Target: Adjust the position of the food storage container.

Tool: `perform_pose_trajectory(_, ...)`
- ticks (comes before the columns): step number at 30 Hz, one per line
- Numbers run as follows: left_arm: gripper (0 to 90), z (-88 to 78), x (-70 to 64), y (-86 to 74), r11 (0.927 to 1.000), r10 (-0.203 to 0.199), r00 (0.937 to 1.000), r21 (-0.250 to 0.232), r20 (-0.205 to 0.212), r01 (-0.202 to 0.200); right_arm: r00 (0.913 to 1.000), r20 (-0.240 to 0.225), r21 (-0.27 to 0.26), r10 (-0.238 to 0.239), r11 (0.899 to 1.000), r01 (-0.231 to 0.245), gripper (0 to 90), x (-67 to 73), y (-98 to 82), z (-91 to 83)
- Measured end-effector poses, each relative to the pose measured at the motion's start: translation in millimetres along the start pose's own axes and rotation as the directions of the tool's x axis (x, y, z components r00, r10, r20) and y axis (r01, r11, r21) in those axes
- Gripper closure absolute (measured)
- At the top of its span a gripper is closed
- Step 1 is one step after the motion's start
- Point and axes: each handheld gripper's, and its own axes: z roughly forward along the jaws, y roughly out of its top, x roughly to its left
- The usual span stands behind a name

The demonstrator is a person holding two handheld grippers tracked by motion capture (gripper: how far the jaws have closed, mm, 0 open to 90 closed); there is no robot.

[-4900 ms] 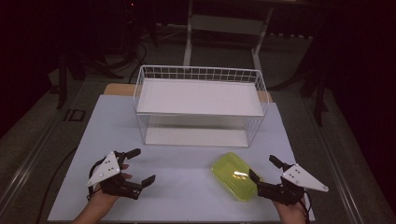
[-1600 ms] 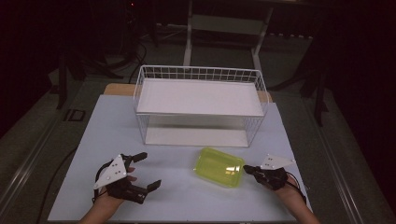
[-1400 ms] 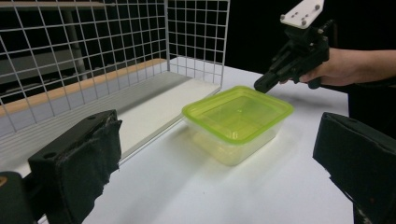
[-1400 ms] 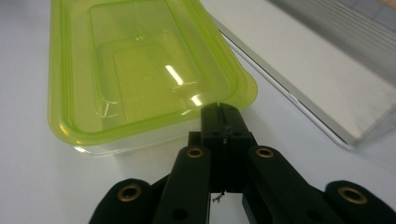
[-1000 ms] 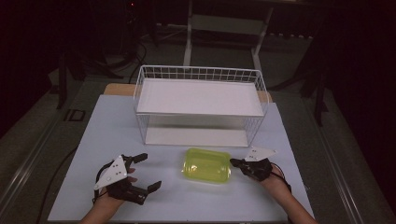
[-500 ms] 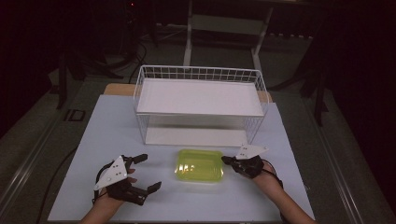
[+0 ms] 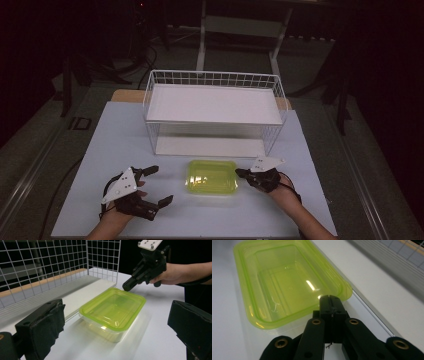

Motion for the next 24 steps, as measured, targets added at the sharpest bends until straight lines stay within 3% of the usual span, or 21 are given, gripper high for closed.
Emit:
perform_pose_trajectory(11, 1.5, -0.5, 0.3, -0.3, 1.0000, -0.003, 1.0000, 0.000, -0.001, 0.003, 0.9997, -0.015, 0.000, -0.020, 1.000, 0.020, 89.9, 6.4, 10.6, 14.2)
perform_pose_trajectory(18, 1.5, -1.2, 0.3, 0.1, 1.0000, -0.003, 0.9999, 0.001, -0.014, 0.003, 0.9999, 0.004, -0.042, -0.015, 0.999, 0.015, 83.6, 9.3, 18.1, 2.4)
perform_pose_trajectory(20, 1.5, -1.2, 0.0, 0.2, 1.0000, -0.009, 0.9998, 0.002, -0.019, 0.009, 0.9998, 0.020, -0.049, -0.003, 0.999, 0.004, 76.0, 12.9, 20.3, -3.3)
perform_pose_trajectory(21, 1.5, -1.2, 0.0, 0.2, 1.0000, -0.009, 0.9998, 0.002, -0.019, 0.009, 0.9998, 0.006, -0.055, 0.021, 0.998, -0.021, 71.2, 14.3, 21.3, -5.8)
perform_pose_trajectory(22, 1.5, -0.9, -0.1, 0.2, 0.9999, -0.012, 0.9995, 0.008, -0.030, 0.012, 0.9998, 0.006, -0.055, 0.021, 0.998, -0.021, 71.2, 14.3, 21.3, -5.8)
perform_pose_trajectory(23, 1.5, -0.6, -0.1, 0.0, 0.9998, -0.012, 0.9991, 0.014, -0.040, 0.012, 0.9989, -0.001, -0.074, 0.046, 0.996, -0.046, 63.2, 15.8, 21.6, -8.7)
perform_pose_trajectory(24, 1.5, 0.0, 0.6, -0.4, 0.9996, -0.015, 0.9984, 0.023, -0.055, 0.016, 0.9966, 0.015, -0.100, 0.081, 0.992, -0.079, 44.9, 19.1, 21.5, -11.4)
